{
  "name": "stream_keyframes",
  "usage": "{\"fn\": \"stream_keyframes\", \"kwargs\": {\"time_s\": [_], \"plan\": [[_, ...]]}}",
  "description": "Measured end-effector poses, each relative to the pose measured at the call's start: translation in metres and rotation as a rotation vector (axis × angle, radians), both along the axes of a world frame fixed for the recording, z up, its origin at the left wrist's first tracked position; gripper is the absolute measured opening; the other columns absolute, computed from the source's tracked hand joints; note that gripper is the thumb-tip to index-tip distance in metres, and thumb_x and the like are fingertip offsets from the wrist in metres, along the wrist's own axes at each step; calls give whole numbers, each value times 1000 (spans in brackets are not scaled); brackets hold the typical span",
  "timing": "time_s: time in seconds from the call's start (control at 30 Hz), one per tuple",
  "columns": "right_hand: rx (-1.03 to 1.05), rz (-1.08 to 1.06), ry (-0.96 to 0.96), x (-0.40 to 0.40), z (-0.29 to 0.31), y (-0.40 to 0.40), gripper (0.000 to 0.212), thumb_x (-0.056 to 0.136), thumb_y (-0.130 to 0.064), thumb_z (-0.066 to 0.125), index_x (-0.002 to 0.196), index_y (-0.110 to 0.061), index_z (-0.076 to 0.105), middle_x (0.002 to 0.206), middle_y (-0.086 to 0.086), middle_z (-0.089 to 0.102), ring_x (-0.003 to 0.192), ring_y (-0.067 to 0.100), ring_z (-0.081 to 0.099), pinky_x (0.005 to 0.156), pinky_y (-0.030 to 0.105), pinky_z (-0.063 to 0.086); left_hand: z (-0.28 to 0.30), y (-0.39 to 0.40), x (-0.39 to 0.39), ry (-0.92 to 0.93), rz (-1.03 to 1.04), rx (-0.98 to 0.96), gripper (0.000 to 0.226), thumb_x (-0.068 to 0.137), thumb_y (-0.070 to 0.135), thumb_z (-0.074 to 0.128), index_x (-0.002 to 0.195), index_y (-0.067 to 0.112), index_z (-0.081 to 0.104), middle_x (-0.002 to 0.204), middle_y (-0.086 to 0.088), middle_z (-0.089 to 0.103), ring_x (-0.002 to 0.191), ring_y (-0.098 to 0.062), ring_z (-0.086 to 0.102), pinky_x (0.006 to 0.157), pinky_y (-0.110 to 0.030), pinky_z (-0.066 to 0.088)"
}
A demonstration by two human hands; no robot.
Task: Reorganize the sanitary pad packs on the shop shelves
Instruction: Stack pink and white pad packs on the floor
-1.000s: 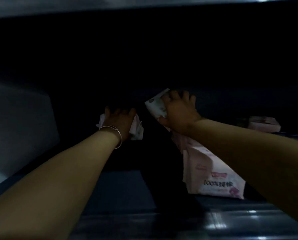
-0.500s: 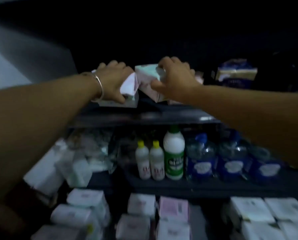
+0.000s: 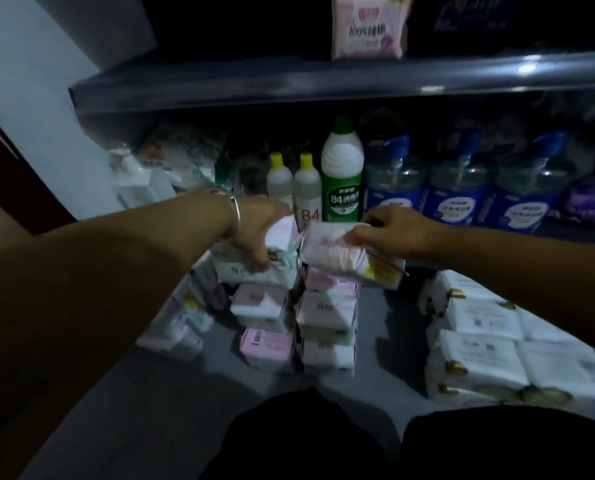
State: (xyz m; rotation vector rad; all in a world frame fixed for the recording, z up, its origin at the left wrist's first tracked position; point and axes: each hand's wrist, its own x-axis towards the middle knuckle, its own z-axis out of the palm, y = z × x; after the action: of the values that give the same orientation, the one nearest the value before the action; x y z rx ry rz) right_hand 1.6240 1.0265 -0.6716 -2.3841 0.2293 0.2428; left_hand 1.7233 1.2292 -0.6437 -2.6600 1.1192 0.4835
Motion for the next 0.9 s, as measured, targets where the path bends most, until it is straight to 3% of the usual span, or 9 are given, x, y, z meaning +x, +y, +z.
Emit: {"fn": "stream_keyframes", "kwargs": {"time_s": [0.1, 0.2, 0.33, 0.5, 0.63, 0.77, 0.83, 0.9], "plan": [[42, 63, 180, -5, -33, -1, 50, 80, -49, 63, 116, -14, 60, 121, 4, 56, 108, 21, 54, 87, 33, 45, -49, 3, -5, 110, 12, 72, 84, 63, 32, 83, 132, 15, 39, 131, -9, 46, 117, -23, 46, 100, -30, 41], [32, 164, 307, -4, -62, 5, 57, 83, -47, 61, 129, -15, 54, 132, 3, 53, 117, 22, 51, 101, 37, 43, -96, 13, -9, 173, 50, 178, 103, 64, 37, 82, 145, 14, 23, 144, -9, 34, 130, -25, 36, 109, -34, 33], [76, 238, 397, -7, -103, 17, 49, 84, -47, 61, 122, -17, 57, 124, 0, 56, 110, 18, 54, 96, 35, 47, -146, 24, -15, 219, 31, 212, 99, 64, 39, 81, 142, 14, 25, 139, -9, 37, 126, -24, 36, 107, -35, 33], [21, 214, 335, -13, -149, 26, 41, 82, -48, 64, 109, -19, 57, 113, 0, 57, 100, 15, 56, 84, 30, 48, -190, 29, -24, 116, -23, 225, 91, 67, 41, 77, 139, 16, 27, 136, -7, 36, 124, -24, 34, 102, -34, 29], [144, 107, 204, -13, -175, 25, 35, 80, -35, 71, 104, -14, 56, 107, -1, 58, 97, 15, 58, 83, 32, 53, -206, 27, -23, 7, -58, 110, 82, 71, 41, 72, 137, 17, 29, 134, -6, 35, 122, -24, 33, 98, -34, 28], [296, -28, 91, -11, -191, 19, 34, 79, -24, 73, 105, -14, 53, 101, -3, 55, 89, 8, 57, 66, 17, 49, -219, 26, -22, -76, -72, 43, 79, 74, 46, 67, 137, 17, 30, 134, -5, 36, 121, -22, 34, 96, -33, 28], [399, -119, 74, -13, -200, 20, 32, 79, -19, 73, 102, -15, 51, 102, 0, 55, 91, 13, 59, 68, 23, 54, -226, 24, -22, -117, -91, 42, 76, 74, 49, 65, 136, 17, 33, 133, -5, 37, 119, -23, 36, 94, -33, 28], [500, -235, 56, -13, -207, 20, 37, 74, -22, 77, 98, -16, 50, 107, 6, 56, 99, 25, 62, 79, 43, 57, -232, 22, -22, -197, -131, 19, 80, 67, 54, 69, 131, 15, 42, 126, -6, 44, 111, -24, 43, 89, -35, 34]]}}
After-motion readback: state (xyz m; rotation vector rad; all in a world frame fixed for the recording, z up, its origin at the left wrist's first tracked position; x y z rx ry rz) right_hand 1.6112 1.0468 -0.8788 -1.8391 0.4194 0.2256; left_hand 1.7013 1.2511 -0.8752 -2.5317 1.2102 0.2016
